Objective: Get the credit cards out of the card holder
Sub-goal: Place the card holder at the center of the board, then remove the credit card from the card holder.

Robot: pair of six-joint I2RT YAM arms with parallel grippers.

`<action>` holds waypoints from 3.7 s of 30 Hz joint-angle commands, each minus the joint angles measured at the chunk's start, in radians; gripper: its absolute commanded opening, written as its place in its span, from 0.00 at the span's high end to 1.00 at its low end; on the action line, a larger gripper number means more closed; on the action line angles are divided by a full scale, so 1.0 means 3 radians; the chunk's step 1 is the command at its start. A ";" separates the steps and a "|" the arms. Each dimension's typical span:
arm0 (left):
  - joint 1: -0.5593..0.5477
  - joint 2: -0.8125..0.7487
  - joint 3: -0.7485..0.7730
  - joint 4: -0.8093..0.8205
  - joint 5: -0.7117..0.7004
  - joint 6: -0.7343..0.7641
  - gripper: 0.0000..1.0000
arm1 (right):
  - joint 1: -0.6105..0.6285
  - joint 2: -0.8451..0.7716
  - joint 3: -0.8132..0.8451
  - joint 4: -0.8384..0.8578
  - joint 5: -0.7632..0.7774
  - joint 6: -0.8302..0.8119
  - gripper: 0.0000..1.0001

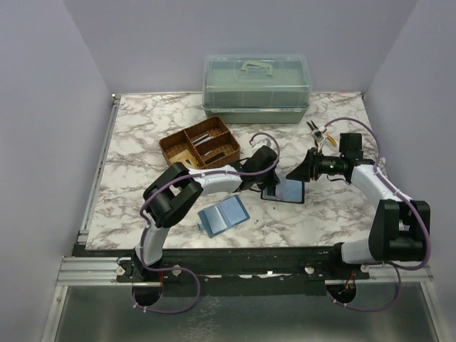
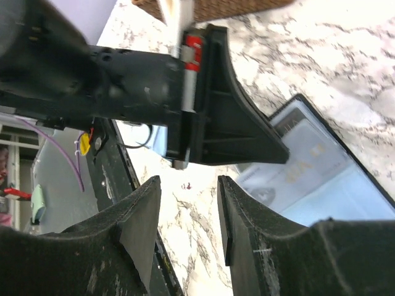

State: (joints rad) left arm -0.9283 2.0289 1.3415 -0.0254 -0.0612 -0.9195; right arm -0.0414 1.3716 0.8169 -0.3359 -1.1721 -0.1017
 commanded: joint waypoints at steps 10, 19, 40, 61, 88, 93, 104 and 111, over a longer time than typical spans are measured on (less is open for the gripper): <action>0.0135 -0.0119 -0.0276 0.0554 0.0424 -0.0305 0.99 | -0.0020 0.0587 0.0043 0.0043 0.0843 0.0321 0.46; 0.0164 -0.0136 -0.0466 0.0790 0.0590 -0.0388 0.93 | -0.0075 0.0878 -0.0077 0.0473 0.0863 0.1125 0.43; 0.0204 -0.0141 -0.0784 0.1666 0.1250 -0.0420 0.62 | -0.0291 0.1191 -0.0085 0.0526 0.0516 0.1203 0.38; 0.0205 0.0002 -0.0946 0.2524 0.1774 -0.0611 0.56 | -0.0341 0.1277 -0.0062 0.0487 0.0383 0.1181 0.36; 0.0223 -0.0110 -0.1058 0.2455 0.1439 -0.0515 0.51 | -0.0363 0.1293 -0.0007 0.0316 0.0529 0.1006 0.56; 0.0223 -0.0386 -0.1304 0.2461 0.1095 -0.0437 0.49 | -0.0363 0.1348 0.0011 0.0279 0.0530 0.0939 0.78; 0.0352 -0.0385 -0.1653 0.3330 0.1200 -0.0937 0.27 | -0.0367 0.1314 0.0068 0.0168 0.0421 0.0711 1.00; 0.0340 -0.0358 -0.1764 0.3635 0.1191 -0.0986 0.28 | -0.0422 0.1239 0.0094 0.0101 -0.0068 0.0495 1.00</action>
State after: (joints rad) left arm -0.8204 1.9003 0.8455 0.9417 0.2840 -1.1873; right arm -0.1490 1.7672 0.8162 -0.2657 -1.0653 0.1097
